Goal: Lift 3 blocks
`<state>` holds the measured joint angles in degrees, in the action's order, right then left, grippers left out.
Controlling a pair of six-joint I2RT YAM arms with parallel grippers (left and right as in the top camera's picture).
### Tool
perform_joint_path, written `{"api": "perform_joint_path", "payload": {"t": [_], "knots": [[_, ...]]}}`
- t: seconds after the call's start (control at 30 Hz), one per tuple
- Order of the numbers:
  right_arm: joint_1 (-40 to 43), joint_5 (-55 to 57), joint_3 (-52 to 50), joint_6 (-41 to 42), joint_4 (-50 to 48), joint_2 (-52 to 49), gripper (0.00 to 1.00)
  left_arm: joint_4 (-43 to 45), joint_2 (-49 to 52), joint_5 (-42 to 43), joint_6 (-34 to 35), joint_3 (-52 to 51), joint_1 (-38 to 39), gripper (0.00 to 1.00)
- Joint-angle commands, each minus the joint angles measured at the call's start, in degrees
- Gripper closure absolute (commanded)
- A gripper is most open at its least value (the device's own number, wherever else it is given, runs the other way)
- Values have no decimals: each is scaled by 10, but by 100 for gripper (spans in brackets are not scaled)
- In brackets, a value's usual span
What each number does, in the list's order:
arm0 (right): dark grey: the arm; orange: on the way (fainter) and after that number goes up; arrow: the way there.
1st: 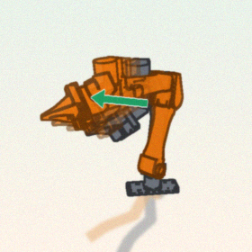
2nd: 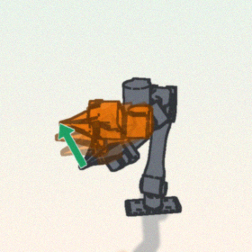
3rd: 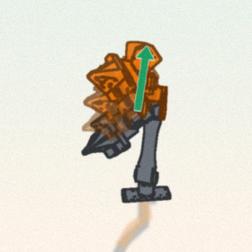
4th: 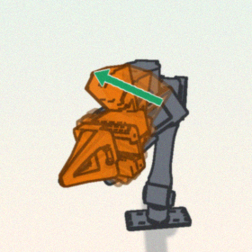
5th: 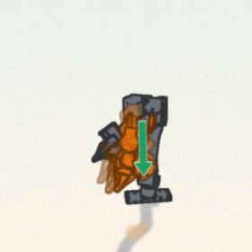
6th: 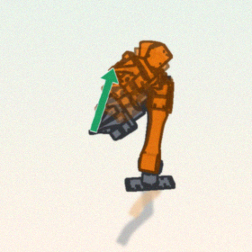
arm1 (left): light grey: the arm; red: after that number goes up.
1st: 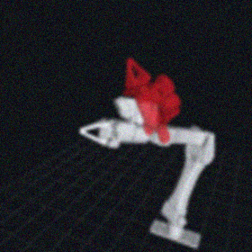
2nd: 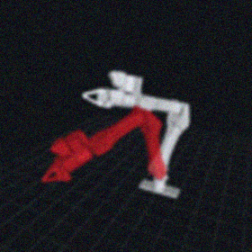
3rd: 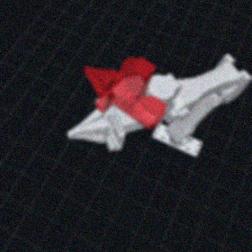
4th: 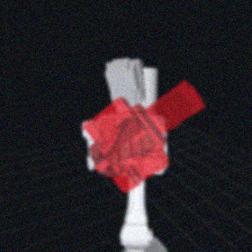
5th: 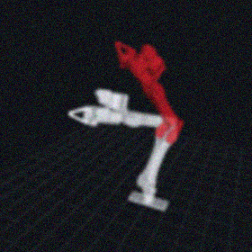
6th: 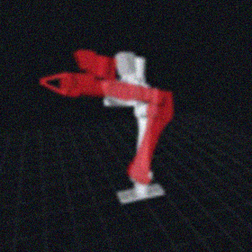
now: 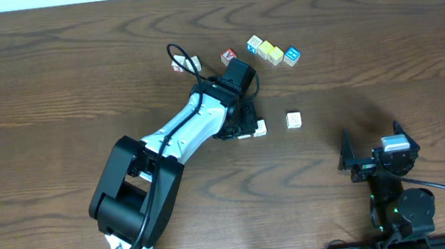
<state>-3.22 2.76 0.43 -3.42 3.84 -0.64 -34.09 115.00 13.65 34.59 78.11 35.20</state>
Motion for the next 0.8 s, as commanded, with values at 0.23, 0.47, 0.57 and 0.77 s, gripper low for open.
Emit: {"api": "perform_joint_path", "payload": {"t": [0.23,0.47,0.57,0.77], "knots": [[3,0,-1,-5,2,3,1,0,10,3,3,-10,4,62],[3,0,-1,-5,2,3,1,0,10,3,2,-10,3,62],[3,0,-1,-5,2,3,1,0,10,3,2,-8,3,62],[3,0,-1,-5,2,3,1,-1,9,3,2,1,1,61]]}}
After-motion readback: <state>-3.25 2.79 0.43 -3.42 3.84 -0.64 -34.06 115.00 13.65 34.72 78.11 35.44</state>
